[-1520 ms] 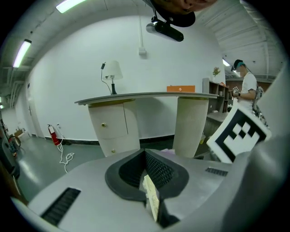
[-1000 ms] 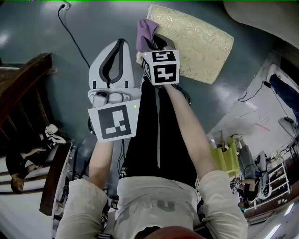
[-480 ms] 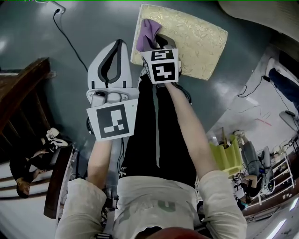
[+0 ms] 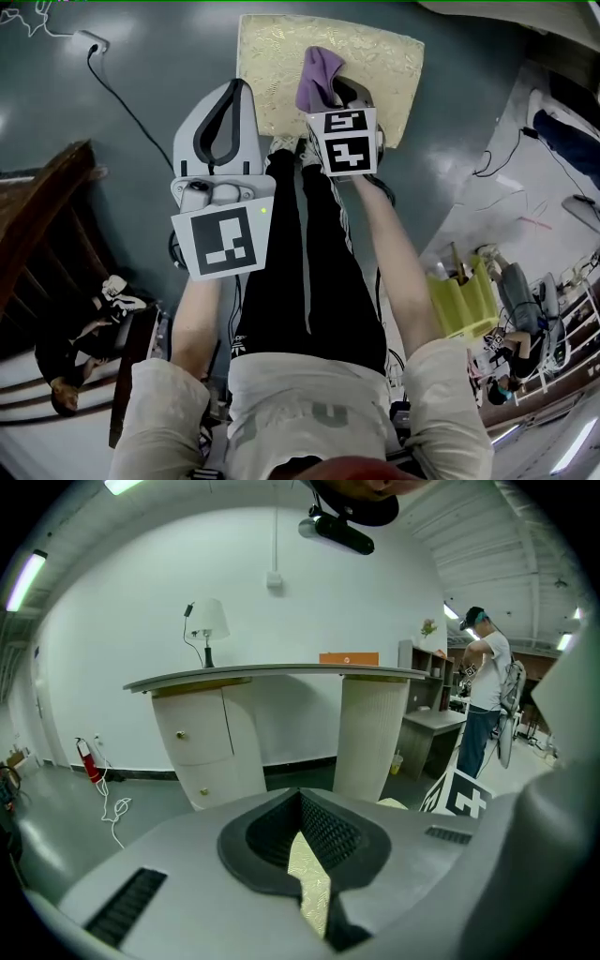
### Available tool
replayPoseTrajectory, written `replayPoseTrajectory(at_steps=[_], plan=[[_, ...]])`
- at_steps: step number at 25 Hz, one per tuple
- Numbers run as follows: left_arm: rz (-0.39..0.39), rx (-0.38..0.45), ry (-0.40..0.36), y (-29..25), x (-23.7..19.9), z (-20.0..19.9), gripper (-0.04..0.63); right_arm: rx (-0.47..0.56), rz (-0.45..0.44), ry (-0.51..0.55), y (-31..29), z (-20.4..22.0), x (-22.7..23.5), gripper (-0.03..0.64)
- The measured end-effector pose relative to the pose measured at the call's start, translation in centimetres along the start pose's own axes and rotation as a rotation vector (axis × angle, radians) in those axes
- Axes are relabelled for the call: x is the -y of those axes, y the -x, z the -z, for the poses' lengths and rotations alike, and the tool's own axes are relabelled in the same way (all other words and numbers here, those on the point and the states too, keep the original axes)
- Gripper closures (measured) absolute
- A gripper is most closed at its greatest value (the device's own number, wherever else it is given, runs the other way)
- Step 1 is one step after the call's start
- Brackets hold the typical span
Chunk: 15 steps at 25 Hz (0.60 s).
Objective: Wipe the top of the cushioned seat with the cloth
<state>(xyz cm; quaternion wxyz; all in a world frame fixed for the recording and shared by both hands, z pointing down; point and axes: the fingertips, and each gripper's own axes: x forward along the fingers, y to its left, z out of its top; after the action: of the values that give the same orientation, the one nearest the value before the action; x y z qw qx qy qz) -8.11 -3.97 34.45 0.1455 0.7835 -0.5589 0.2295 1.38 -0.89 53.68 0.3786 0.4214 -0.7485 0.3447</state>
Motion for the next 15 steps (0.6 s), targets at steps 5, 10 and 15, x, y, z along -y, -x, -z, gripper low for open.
replayPoseTrajectory(at_steps=[5, 10, 15], plan=[[0.044, 0.000, -0.029, -0.8, 2.1, -1.0, 0.589, -0.016, 0.057, -0.005, 1.7, 1.7, 4.1, 0.526], [0.069, 0.005, -0.049, -1.4, 3.6, -1.7, 0.589, -0.034, 0.121, -0.002, 3.7, 3.5, 8.4, 0.526], [0.091, 0.011, -0.059, -1.9, 5.0, -2.1, 0.589, -0.058, 0.195, -0.001, 5.8, 5.4, 12.6, 0.526]])
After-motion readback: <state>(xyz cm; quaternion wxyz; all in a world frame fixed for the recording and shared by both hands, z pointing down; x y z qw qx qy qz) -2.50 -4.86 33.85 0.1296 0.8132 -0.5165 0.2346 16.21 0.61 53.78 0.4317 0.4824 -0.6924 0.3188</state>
